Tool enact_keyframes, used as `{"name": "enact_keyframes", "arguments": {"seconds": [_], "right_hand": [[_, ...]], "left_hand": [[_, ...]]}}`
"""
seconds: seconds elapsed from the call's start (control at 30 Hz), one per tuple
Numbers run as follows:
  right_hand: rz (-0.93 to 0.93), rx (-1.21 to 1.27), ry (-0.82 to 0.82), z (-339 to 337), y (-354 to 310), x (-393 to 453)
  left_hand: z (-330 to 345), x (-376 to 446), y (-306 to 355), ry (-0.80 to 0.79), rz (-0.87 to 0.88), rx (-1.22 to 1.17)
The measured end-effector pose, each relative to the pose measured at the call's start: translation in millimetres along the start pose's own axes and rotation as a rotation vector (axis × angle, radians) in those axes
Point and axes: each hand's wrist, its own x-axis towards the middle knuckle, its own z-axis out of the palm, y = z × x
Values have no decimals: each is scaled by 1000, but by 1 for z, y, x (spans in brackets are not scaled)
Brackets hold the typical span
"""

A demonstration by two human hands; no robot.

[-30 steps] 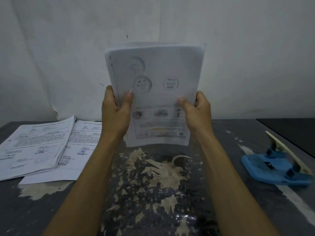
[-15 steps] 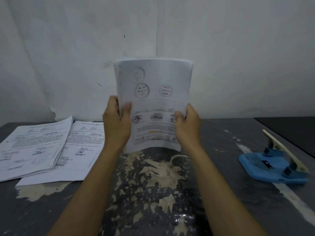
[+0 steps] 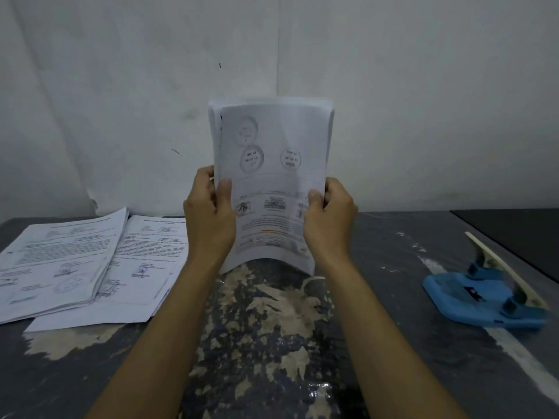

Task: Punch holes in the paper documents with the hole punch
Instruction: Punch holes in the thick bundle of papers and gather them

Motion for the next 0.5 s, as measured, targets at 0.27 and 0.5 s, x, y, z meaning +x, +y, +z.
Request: {"name": "enact_keyframes", "arguments": {"seconds": [0.27,0.5], "right_hand": [[98,87,-27,-2,-1,-7],[58,191,-35,-17,-30,9]], "left_hand": [[-3,-6,0,21,-50,-43],[-13,7,18,-6,-38,-133]]}}
